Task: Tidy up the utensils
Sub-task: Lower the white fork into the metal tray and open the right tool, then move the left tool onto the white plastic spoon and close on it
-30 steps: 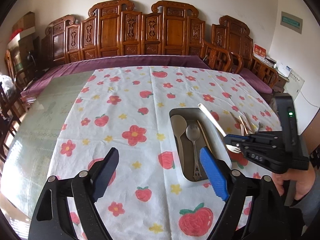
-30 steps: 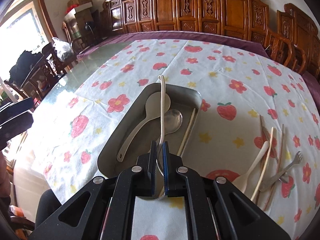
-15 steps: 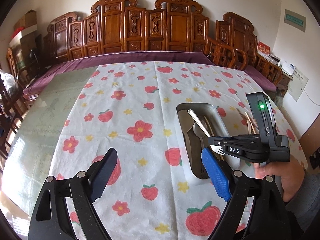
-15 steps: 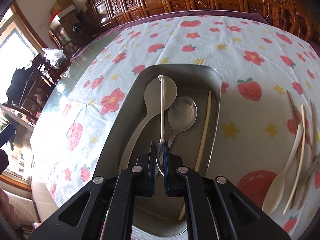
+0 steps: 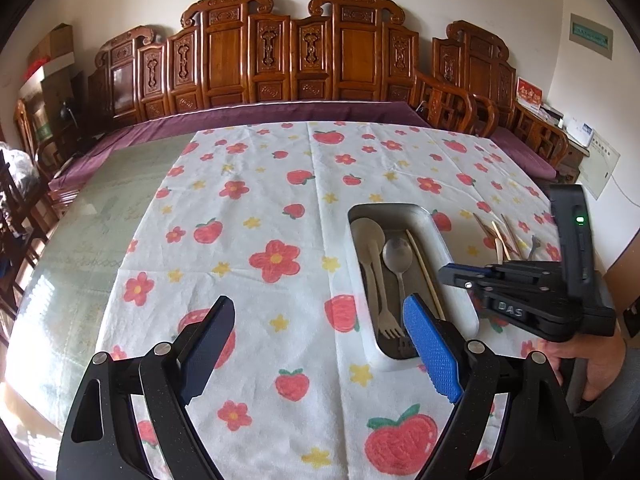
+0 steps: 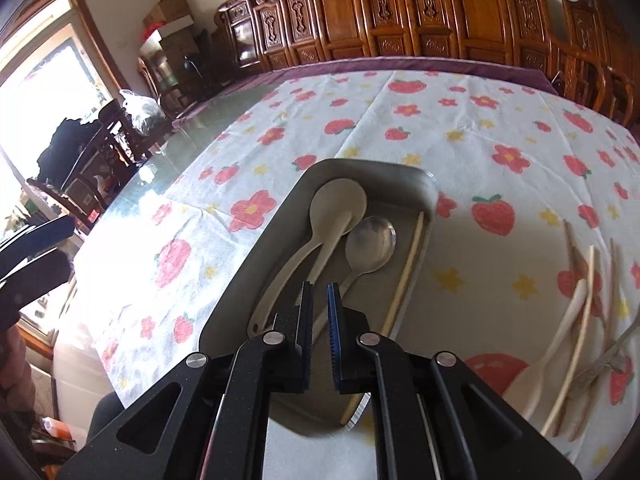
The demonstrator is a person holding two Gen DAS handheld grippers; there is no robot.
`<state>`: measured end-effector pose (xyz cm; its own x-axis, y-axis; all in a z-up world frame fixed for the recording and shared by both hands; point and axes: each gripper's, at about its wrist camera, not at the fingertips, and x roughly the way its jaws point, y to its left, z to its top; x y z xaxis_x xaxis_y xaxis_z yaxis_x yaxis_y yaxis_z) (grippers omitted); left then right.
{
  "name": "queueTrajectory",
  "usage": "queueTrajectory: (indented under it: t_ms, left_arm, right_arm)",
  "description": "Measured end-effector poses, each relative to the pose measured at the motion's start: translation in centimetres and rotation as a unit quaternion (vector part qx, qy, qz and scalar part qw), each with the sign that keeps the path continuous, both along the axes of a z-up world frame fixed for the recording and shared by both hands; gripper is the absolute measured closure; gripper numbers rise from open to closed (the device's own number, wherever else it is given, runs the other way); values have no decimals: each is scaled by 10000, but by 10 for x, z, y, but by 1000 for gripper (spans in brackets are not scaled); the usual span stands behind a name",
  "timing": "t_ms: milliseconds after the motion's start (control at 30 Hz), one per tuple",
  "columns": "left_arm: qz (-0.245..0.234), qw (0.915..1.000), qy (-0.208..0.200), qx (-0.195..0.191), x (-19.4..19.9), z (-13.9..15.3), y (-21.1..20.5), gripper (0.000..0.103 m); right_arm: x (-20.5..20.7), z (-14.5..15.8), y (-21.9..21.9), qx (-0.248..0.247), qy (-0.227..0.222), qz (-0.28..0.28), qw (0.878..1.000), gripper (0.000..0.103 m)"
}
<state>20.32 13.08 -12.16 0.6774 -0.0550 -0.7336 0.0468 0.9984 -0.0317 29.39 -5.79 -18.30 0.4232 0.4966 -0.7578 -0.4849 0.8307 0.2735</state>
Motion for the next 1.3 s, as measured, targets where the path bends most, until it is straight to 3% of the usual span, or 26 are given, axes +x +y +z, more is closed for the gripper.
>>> queueTrajectory:
  t_ms: [100,167,267,467,567,633,1033,1133,1300]
  left_arm:
    - [-84,10000,11,36,2,2,-13,20]
    - [-164,9999,7,41,4,3,-25,20]
    - [-285,9996,-2,64,7,4,-42,20]
    - [-620,9981,-32,2,14,3,-86,20]
    - [-732,9973,-2,-57,16,-3,-106,20]
    - [-808,9967,44,-65,19,-8,-119,20]
    - [-1232,9916,379,-91,52,-40,-189,20]
    - [-1355,9894,523,-88,61,-50,-205,27]
    - [-1522,9846,852,109,78,-74,-232,48]
  right_arm:
    - [-13,11,-25,-68,-220,-27,9997,93]
    - [-21,16,-44,-105,-341,-76,9993,84]
    - [-30,18,-77,-198,-447,-254,9985,82]
    - [-39,6,-135,-406,-456,-693,9957,81]
    - [-41,-3,-163,-445,-465,-972,9932,71]
    - [-39,-10,-179,-446,-439,-1124,9917,70]
    - [-14,-37,-230,-595,-508,-1615,9838,70]
    - [-11,-48,-235,-608,-438,-1587,9845,70]
    - [-5,-57,-245,-438,-214,-1672,9847,70]
